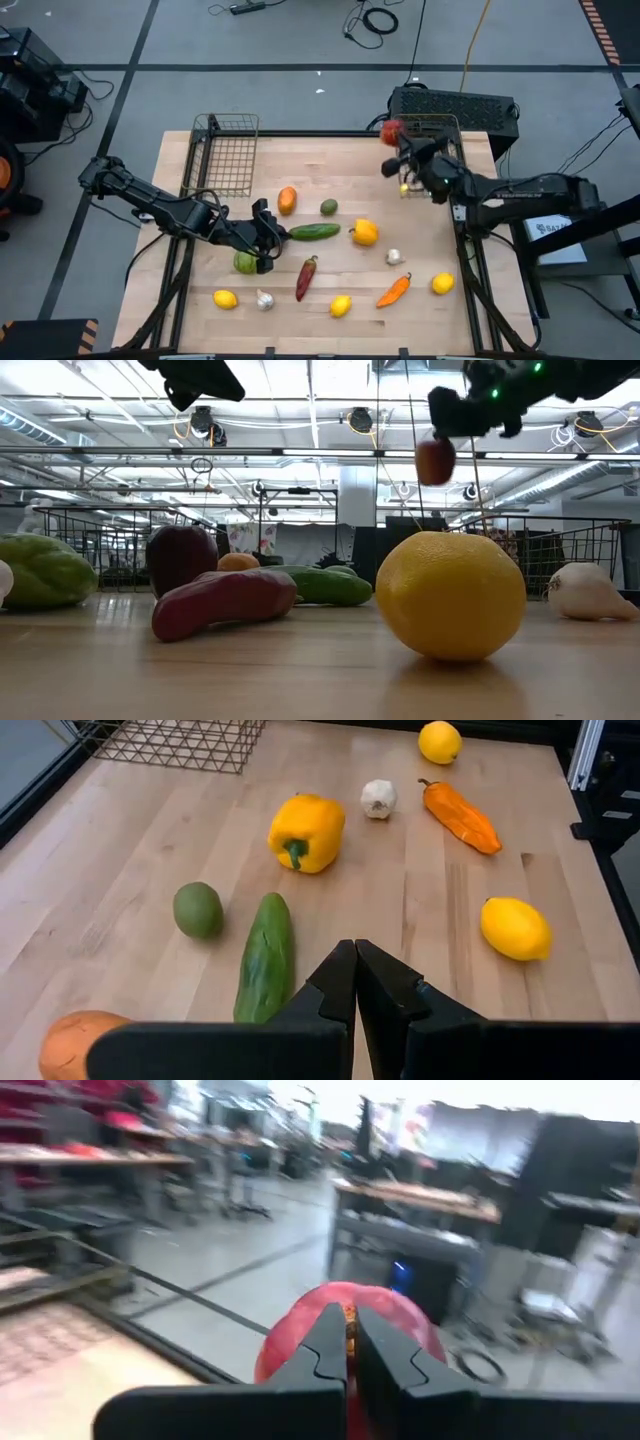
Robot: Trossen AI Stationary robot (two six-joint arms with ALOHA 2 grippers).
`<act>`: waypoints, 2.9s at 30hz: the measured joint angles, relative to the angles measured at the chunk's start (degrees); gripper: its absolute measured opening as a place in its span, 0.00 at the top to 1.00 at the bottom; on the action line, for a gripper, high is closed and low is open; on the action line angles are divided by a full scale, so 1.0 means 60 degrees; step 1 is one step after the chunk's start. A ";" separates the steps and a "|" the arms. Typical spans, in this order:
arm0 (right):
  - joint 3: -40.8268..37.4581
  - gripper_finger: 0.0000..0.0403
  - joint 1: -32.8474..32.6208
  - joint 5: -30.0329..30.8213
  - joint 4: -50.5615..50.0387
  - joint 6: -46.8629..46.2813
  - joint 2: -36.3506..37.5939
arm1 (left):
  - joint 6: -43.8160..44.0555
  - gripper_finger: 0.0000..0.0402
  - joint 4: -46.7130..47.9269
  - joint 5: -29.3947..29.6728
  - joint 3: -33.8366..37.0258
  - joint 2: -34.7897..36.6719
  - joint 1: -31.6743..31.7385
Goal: Sort produce into baskets
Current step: Put the right red apple into the right wire basket, then put the left red apple into the right wire basket
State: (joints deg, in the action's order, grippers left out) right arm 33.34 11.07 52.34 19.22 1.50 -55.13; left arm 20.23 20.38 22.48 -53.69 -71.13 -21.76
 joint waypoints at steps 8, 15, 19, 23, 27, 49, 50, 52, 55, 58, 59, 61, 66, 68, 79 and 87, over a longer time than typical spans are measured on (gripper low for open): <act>0.0000 1.00 0.1384 -0.0029 -0.2545 -0.2219 -0.0152 | -0.0772 0.96 -0.0141 0.0059 0.0000 0.0000 0.0290; 0.0000 1.00 0.2339 -0.0033 -0.2694 -0.2965 -0.0988 | -0.1582 0.96 -0.0574 0.0062 -0.0004 0.0000 0.0749; 0.0000 1.00 0.2940 -0.0033 -0.2682 -0.3433 -0.1709 | -0.1774 0.96 -0.0601 0.0060 -0.0002 0.0000 0.0978; 0.0000 1.00 0.3513 -0.0033 -0.2664 -0.3924 -0.2437 | -0.2146 0.96 -0.0597 0.0062 -0.0004 0.0000 0.1201; 0.0000 1.00 0.4052 -0.0035 -0.2640 -0.4645 -0.3147 | -0.2281 0.96 -0.0597 0.0060 -0.0002 0.0000 0.1381; 0.0000 0.84 0.4671 -0.0483 -0.0941 -0.4890 -0.4972 | -0.2276 0.96 -0.0592 0.0058 -0.0004 0.0000 0.1508; 0.0000 0.82 0.4671 -0.0484 -0.0947 -0.4879 -0.4968 | -0.2276 0.96 -0.0595 0.0061 -0.0004 0.0000 0.1508; 0.0000 0.78 0.4671 -0.0484 -0.0929 -0.4777 -0.4946 | -0.2273 0.96 -0.0594 0.0058 -0.0004 0.0000 0.1508; 0.0000 0.72 0.4667 -0.0495 -0.0734 -0.4516 -0.4943 | -0.2271 0.96 -0.0597 0.0058 -0.0004 0.0000 0.1508; -0.0001 0.67 0.4644 -0.0521 -0.0527 -0.4266 -0.4847 | -0.2255 0.96 -0.0597 0.0058 -0.0004 0.0000 0.1508; -0.0004 0.66 0.4642 -0.0528 -0.0538 -0.4240 -0.4740 | -0.2255 0.96 -0.0597 0.0058 -0.0004 0.0000 0.1508; -0.0004 0.63 0.4631 -0.0532 -0.0524 -0.4133 -0.4495 | -0.2254 0.96 -0.0599 0.0058 -0.0004 0.0000 0.1508; -0.0004 0.56 0.4532 -0.0538 -0.0848 -0.3780 -0.3474 | -0.2259 0.96 -0.0597 0.0058 -0.0004 0.0000 0.1508; -0.0004 0.53 0.4373 -0.0709 -0.1028 -0.3618 -0.2941 | -0.2262 0.96 -0.0599 0.0058 -0.0004 0.0000 0.1508; -0.0004 0.46 0.2376 -0.4748 -0.1749 -0.2082 0.0302 | -0.2266 0.96 -0.0597 0.0059 -0.0004 0.0000 0.1508; -0.0004 0.47 0.0166 -0.6036 -0.2848 -0.2128 0.0637 | -0.2689 0.96 -0.0595 0.0273 -0.0004 0.0000 0.1508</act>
State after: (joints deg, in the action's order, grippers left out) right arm 33.32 12.06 16.12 2.13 -11.27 -51.31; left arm 4.10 16.81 24.12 -53.71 -71.13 -12.71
